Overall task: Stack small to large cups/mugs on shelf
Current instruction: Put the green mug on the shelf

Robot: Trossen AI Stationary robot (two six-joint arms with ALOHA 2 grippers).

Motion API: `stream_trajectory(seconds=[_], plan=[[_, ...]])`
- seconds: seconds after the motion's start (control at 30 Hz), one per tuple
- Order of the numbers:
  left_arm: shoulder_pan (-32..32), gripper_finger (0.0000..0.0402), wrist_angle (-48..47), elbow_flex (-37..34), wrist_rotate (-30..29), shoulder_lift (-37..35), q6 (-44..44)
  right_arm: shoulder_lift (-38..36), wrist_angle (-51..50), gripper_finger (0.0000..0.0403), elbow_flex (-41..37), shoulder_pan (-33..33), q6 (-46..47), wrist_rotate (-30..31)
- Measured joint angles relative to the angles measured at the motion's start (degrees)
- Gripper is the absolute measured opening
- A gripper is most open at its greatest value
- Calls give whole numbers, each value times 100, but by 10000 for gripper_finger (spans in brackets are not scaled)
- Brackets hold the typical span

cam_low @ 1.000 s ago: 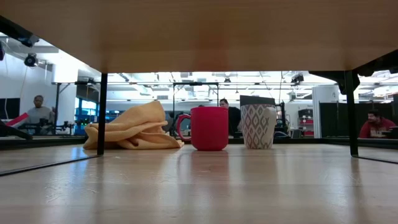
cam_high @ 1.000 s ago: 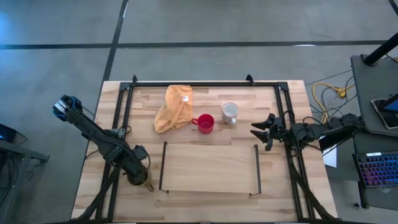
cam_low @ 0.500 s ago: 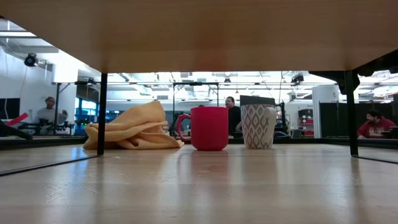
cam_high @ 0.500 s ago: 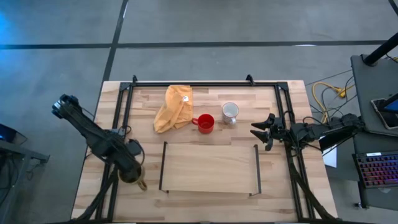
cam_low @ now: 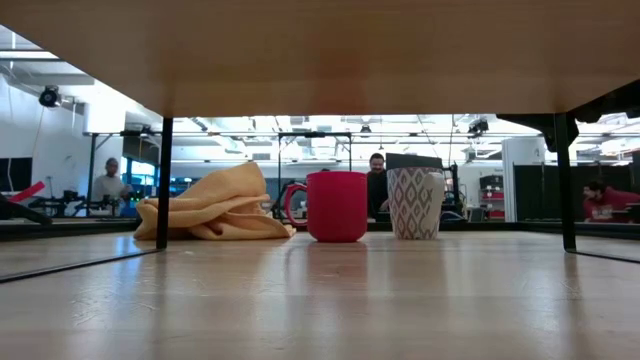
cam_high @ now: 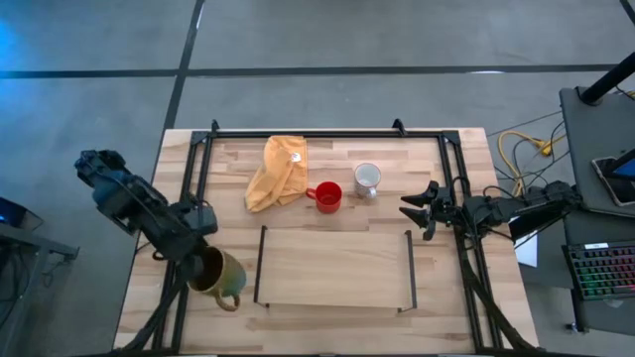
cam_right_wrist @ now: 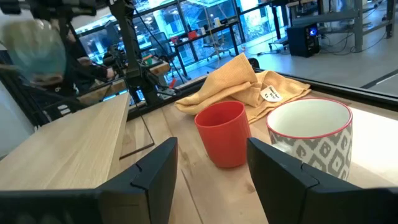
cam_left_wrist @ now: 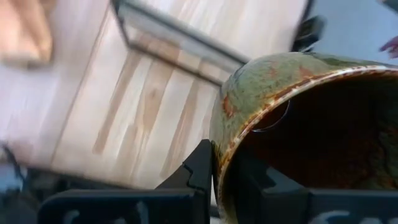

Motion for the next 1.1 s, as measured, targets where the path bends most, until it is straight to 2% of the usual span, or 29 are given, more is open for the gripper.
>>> stream_trajectory(seconds=[0.13,0.3,0.6,0.83,1.0,1.1], plan=[[245,14,13,677,-287,275,851,0,1,185,0,-2,0,0],[956,14,14,1149,-340,811,2268,-1,0,185,-2,-2,0,0],[2240,14,14,1481,243,1620,4400,0,-1,185,-2,0,0,0],[2788,14,23,1851,492,2453,5248,0,-1,185,-1,0,-1,0],[2884,14,30,2296,1096,2905,5391,0,0,185,0,0,0,0],[2881,14,33,2447,1192,3069,5390,-2,1,185,-2,0,-2,0]])
